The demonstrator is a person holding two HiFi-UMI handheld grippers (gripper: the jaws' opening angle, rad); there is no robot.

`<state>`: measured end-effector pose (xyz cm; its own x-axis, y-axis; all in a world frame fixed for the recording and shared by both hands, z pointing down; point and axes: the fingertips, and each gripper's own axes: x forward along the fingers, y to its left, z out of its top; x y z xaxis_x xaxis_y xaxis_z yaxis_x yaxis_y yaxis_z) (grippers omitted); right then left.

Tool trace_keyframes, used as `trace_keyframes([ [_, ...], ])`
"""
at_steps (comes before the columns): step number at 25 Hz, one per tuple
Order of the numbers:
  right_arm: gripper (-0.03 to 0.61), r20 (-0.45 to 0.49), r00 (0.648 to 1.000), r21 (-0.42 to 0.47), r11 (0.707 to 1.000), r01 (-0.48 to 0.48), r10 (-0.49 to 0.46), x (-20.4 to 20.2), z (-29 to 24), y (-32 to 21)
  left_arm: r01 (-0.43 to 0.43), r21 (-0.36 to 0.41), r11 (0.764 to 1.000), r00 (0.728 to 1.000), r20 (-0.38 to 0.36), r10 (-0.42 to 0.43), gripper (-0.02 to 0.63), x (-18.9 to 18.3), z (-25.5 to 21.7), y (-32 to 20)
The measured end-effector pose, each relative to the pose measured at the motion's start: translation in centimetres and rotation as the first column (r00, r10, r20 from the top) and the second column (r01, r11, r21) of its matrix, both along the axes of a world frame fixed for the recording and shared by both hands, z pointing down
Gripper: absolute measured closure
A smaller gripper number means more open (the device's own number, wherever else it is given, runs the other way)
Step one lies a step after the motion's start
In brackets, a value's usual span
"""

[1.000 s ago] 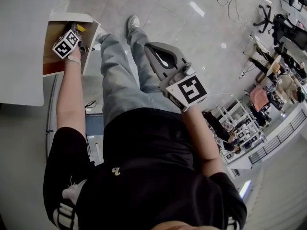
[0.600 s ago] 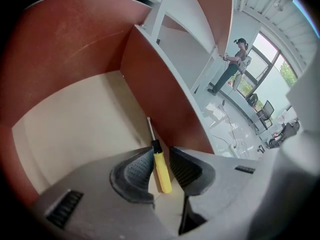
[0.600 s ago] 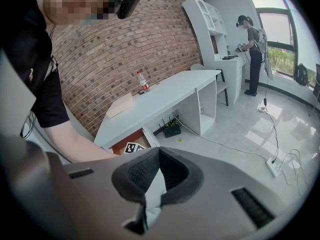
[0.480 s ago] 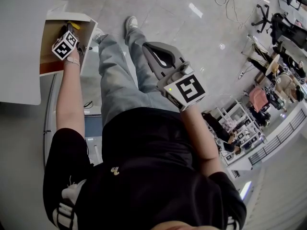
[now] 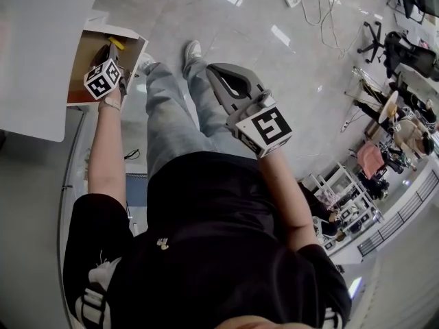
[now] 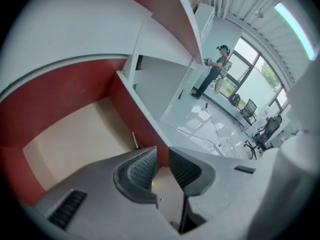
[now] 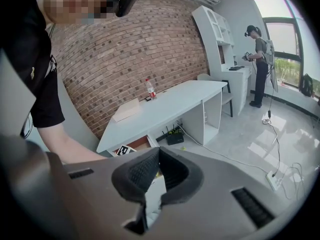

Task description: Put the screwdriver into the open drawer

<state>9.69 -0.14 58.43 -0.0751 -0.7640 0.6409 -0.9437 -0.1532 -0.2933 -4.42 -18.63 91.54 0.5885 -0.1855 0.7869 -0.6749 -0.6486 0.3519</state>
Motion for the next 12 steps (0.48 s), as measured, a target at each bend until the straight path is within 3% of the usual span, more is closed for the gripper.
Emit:
trace_keyframes([
  [1, 0.569, -0.003, 1.0, 0.004, 1.0, 0.004, -0.004, 0.0, -0.2, 0.6, -0.02, 0.003, 1.0, 1.0, 0.0, 0.02, 0.535, 0.1, -0.5, 0.9],
  [3, 0.569, -0.011, 1.0, 0.015, 1.0, 0.012, -0.012, 0.2, -0.7, 1.4, -0.046, 0.015, 0.999, 0.999, 0.001, 0.046, 0.605, 0.7, -1.9, 2.2],
  [12, 0.569, -0.036, 0.997, 0.075, 0.995, 0.072, -0.07, 1.5, -4.1, 1.8, -0.123, 0.072, 0.99, 0.979, -0.157, 0.133, 0.611, 4.4, -13.0, 4.3],
])
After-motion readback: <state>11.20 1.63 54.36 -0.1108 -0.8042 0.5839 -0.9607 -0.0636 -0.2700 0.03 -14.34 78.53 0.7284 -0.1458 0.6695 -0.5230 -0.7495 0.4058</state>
